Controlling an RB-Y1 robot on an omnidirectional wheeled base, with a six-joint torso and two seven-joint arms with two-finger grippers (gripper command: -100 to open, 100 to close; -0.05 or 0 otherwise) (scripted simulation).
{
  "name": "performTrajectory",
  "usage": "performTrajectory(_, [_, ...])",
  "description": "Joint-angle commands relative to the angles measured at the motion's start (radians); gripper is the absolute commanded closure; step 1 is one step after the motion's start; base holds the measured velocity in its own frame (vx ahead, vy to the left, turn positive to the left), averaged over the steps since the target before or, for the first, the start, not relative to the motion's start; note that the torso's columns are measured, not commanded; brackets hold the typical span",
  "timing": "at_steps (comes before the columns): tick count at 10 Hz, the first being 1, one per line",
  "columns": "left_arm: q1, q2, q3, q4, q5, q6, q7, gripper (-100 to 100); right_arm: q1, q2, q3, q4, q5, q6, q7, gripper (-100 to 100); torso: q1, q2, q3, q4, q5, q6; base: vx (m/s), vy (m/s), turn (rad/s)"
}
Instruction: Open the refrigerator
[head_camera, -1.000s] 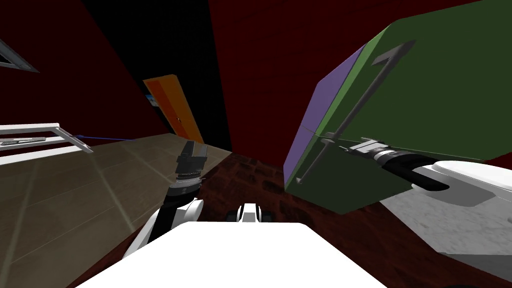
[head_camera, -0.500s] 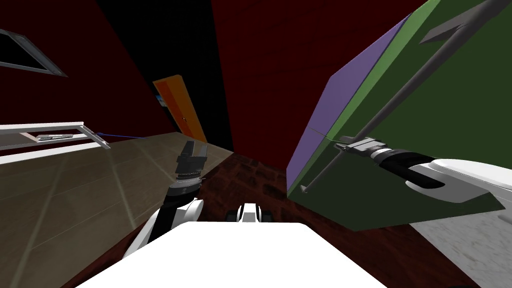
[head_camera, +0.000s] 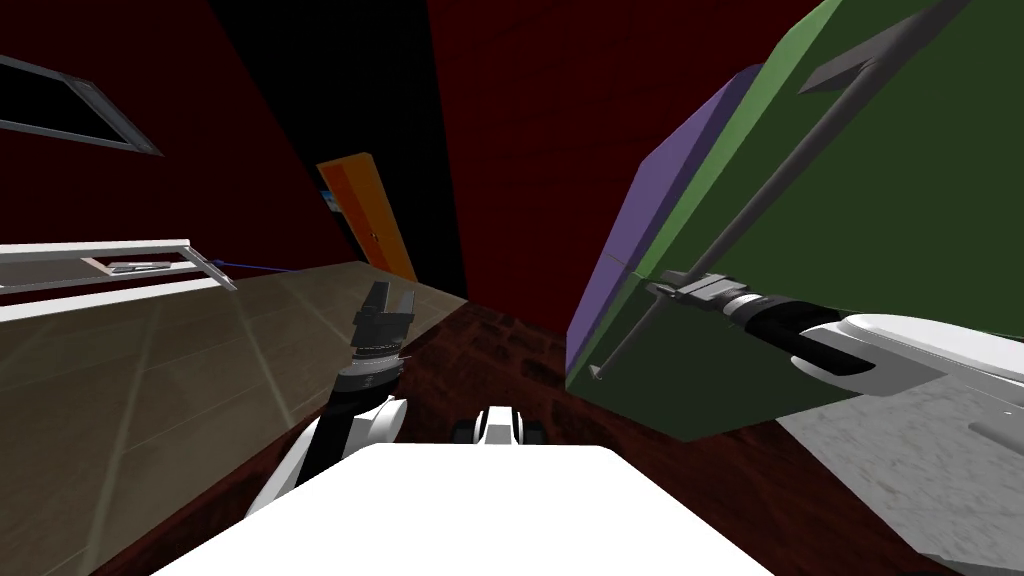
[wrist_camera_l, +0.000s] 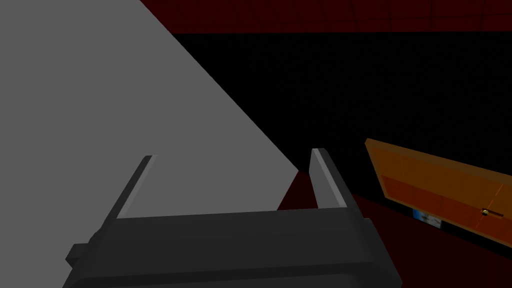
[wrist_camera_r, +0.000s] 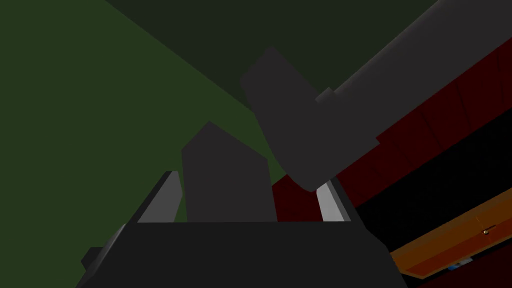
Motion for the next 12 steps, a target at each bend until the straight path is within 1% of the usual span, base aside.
performTrajectory(1, [0.000, 0.000, 0.000, 0.000, 0.000, 0.000, 0.000, 0, 0.011, 0.013, -0.017, -0.053, -0.002, -0.015, 0.005, 100, 0.000, -0.003, -0.002, 0.000, 0.000, 0.003, -0.210, -0.085, -0.008])
performTrajectory(3, [0.000, 0.000, 0.000, 0.000, 0.000, 0.000, 0.000, 0, 0.010, 0.020, -0.021, -0.105, -0.007, -0.045, 0.010, 100, -0.001, 0.001, 0.000, 0.001, 0.000, 0.001, -0.269, -0.120, -0.007])
performTrajectory(6, [0.000, 0.000, 0.000, 0.000, 0.000, 0.000, 0.000, 0, 0.009, 0.030, -0.029, -0.183, -0.015, -0.090, 0.018, 100, 0.002, 0.002, 0.002, 0.000, -0.001, -0.001, -0.313, -0.152, 0.001])
performTrajectory(7, [0.000, 0.000, 0.000, 0.000, 0.000, 0.000, 0.000, 0, 0.011, 0.030, -0.025, -0.174, -0.012, -0.075, 0.015, 100, 0.005, -0.001, 0.000, -0.001, 0.000, -0.002, -0.155, -0.052, 0.007])
performTrajectory(8, [0.000, 0.000, 0.000, 0.000, 0.000, 0.000, 0.000, 0, 0.012, 0.033, -0.019, -0.204, -0.017, -0.099, 0.019, 100, 0.008, -0.012, -0.007, -0.003, 0.002, -0.004, -0.126, -0.097, -0.028])
performTrajectory(9, [0.000, 0.000, 0.000, 0.000, 0.000, 0.000, 0.000, 0, 0.012, 0.036, -0.019, -0.228, -0.021, -0.114, 0.022, 100, 0.007, -0.015, -0.011, -0.005, 0.003, -0.008, -0.185, -0.203, 0.008])
performTrajectory(10, [0.000, 0.000, 0.000, 0.000, 0.000, 0.000, 0.000, 0, 0.012, 0.036, -0.019, -0.228, -0.021, -0.114, 0.022, 100, 0.003, -0.012, -0.009, -0.005, 0.001, -0.009, -0.158, -0.181, 0.057])
performTrajectory(12, [0.000, 0.000, 0.000, 0.000, 0.000, 0.000, 0.000, 0, 0.011, 0.041, -0.020, -0.278, -0.029, -0.145, 0.027, 100, 0.000, -0.009, -0.006, -0.004, -0.002, -0.003, -0.154, -0.184, 0.031])
